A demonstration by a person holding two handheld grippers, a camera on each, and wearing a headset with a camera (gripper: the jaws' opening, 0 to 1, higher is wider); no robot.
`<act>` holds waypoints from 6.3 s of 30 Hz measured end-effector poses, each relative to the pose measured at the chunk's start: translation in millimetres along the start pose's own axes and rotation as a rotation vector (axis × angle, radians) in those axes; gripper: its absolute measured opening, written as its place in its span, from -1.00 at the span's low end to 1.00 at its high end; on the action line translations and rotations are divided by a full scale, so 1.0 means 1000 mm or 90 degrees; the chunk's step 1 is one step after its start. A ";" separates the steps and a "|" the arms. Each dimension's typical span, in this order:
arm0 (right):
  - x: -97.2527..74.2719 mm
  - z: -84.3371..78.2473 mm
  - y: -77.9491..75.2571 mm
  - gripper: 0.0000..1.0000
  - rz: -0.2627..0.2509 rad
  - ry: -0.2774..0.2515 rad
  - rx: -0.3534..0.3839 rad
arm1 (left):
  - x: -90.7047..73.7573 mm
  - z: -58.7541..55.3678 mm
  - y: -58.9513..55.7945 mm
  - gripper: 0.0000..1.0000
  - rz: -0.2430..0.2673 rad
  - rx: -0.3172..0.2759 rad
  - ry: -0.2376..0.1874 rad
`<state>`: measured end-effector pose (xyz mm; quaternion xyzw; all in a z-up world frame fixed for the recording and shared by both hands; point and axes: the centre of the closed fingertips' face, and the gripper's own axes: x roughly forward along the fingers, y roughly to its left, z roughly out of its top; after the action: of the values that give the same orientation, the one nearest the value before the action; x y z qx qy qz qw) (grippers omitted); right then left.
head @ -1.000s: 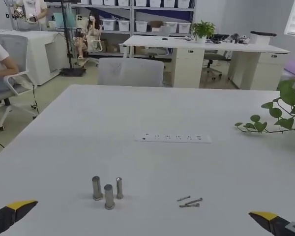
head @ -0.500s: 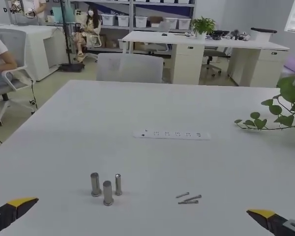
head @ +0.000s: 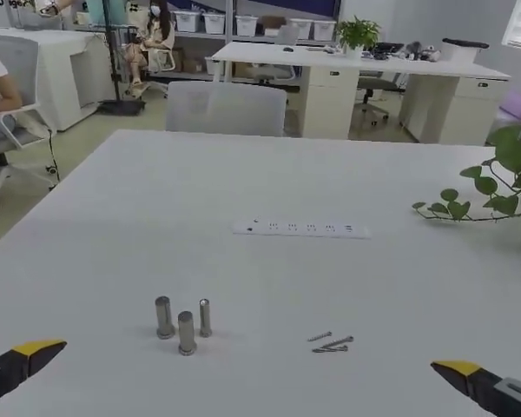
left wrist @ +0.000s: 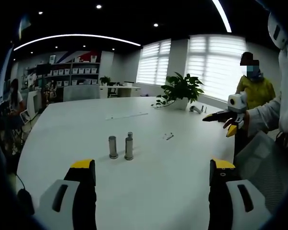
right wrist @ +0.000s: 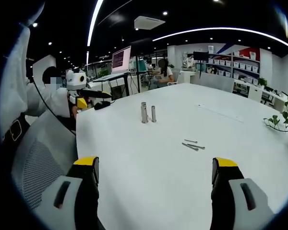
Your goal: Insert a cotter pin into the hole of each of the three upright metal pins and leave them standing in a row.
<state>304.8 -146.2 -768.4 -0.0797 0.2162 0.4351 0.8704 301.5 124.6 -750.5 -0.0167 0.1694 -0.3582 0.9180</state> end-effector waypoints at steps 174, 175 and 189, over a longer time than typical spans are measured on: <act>0.019 0.008 -0.003 1.00 0.011 0.011 -0.015 | 0.112 -0.070 -0.051 -0.76 -0.186 0.155 0.072; 0.018 0.008 -0.003 1.00 0.011 0.012 -0.015 | 0.112 -0.067 -0.051 -0.75 -0.187 0.149 0.062; 0.018 0.007 -0.004 1.00 0.011 0.014 -0.018 | 0.103 -0.038 -0.053 -0.21 -0.211 0.060 0.006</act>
<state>319.5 -133.1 -770.4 -0.0952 0.2204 0.4449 0.8628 325.0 20.5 -808.8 0.0002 0.1520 -0.5125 0.8451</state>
